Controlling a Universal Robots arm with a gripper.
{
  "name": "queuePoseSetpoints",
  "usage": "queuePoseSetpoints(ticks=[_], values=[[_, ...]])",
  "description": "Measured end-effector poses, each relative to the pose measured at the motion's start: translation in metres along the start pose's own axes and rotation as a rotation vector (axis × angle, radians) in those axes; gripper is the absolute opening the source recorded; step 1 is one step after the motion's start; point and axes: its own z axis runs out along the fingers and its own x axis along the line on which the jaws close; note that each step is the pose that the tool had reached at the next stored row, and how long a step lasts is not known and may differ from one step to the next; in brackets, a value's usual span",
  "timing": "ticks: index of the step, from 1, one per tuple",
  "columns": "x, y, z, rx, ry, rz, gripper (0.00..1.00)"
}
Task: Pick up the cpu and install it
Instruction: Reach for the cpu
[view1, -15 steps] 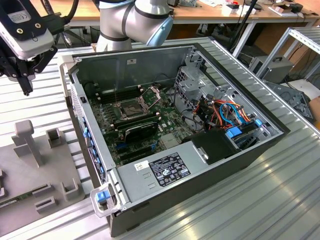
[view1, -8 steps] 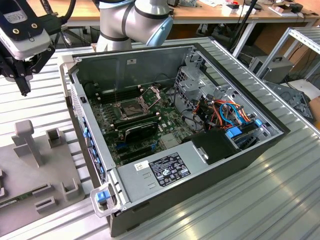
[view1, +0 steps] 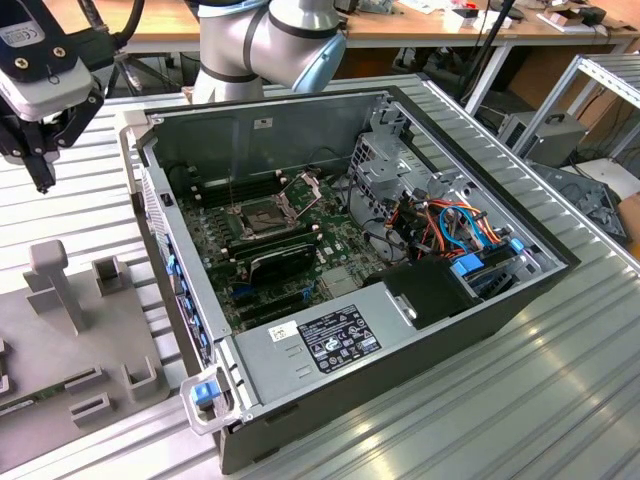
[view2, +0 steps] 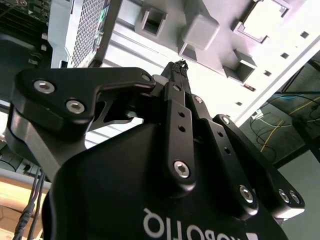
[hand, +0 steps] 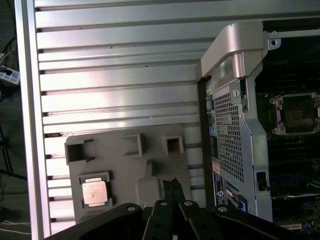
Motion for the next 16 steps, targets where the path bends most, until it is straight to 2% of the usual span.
queuePoseSetpoints(ticks=[16], values=[[0.011, -0.0008, -0.0001, 0.0, 0.0, 0.0, 0.11]])
